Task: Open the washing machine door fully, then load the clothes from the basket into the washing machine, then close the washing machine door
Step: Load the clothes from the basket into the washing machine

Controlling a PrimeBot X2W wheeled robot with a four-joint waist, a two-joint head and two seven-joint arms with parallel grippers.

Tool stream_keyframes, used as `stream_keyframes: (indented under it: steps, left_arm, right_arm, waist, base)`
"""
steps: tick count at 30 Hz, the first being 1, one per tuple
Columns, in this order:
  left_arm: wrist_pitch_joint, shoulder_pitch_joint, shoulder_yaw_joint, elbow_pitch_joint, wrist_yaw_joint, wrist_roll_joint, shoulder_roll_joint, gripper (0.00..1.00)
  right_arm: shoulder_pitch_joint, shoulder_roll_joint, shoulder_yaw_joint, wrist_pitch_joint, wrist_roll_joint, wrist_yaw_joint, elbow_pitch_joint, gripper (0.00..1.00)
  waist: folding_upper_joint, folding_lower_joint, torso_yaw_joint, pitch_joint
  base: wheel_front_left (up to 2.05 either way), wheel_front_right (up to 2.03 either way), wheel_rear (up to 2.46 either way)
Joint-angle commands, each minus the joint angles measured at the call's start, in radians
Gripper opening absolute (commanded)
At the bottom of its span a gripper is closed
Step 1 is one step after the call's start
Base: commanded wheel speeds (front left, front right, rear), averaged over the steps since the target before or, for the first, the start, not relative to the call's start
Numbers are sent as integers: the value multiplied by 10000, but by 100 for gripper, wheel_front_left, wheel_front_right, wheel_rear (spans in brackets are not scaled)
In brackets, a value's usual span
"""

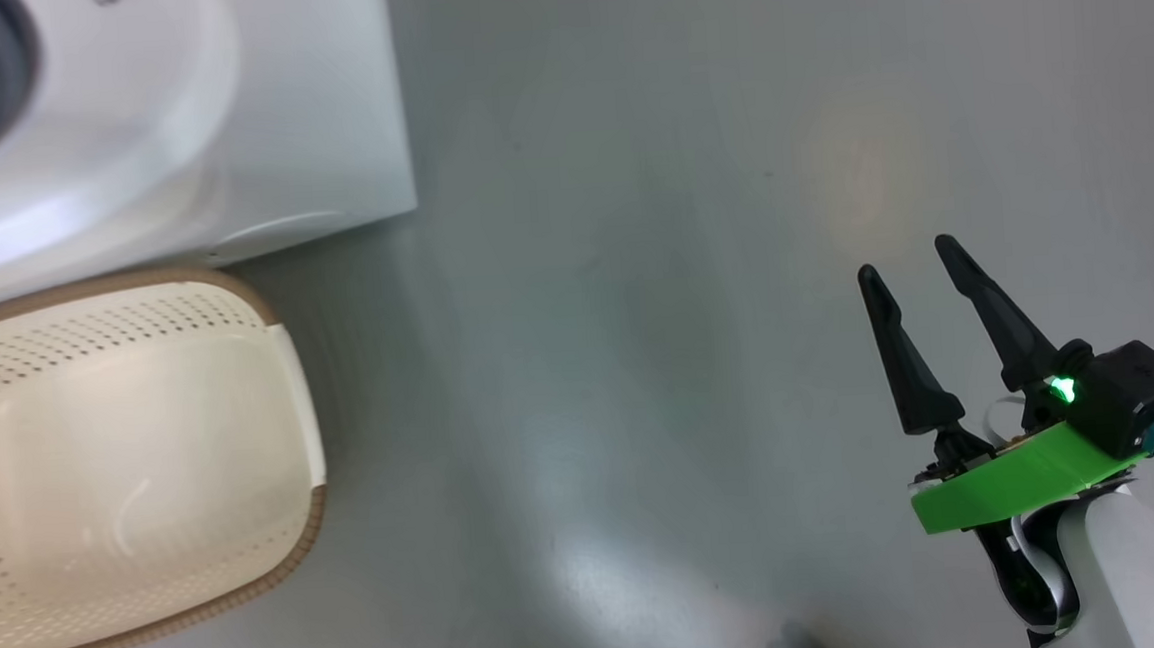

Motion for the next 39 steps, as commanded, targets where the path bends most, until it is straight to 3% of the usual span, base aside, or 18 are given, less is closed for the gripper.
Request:
stream_keyframes:
  steps: [1, 6, 10, 20, 31, 39]
  left_arm:
    - [289, -507, 232, 58, -14, -19, 683, 100]
    - [1425, -1507, 106, 917, -35, -26, 1044, 100]
    - [2132, -2070, -53, 1480, 210, 238, 1383, 100]
    - [3069, -2886, -269, 2468, 491, 441, 1739, 100]
    - [3489, -3812, -484, 3503, 161, 156, 1698, 100]
    - [3360, -4281, -924, 4232, 231, 445, 1784, 100]
  right_arm:
    - [-12, -14, 193, -48, 108, 16, -237, 100]
    - [-139, 62, 251, -48, 134, 16, -234, 100]
    - [-206, 129, 277, -48, 157, 16, -211, 100]
    - [-270, 216, 328, -48, 157, 16, -186, 100]
    - [-360, 123, 492, -48, 161, 16, -231, 100]
    - [-426, 115, 597, -48, 153, 16, -254, 100]
  waist:
    - [0, -1, -316, 347]
    - [0, -1, -482, 579]
    - [0, -1, -593, 661]
    - [0, -1, -680, 745]
    - [0, -1, -741, 962]
    - [0, -1, -858, 1076]
  base:
    - [0, 0, 0]
    - [0, 0, 0]
    - [0, 0, 0]
    - [0, 0, 0]
    - [0, 0, 0]
    - [0, 0, 0]
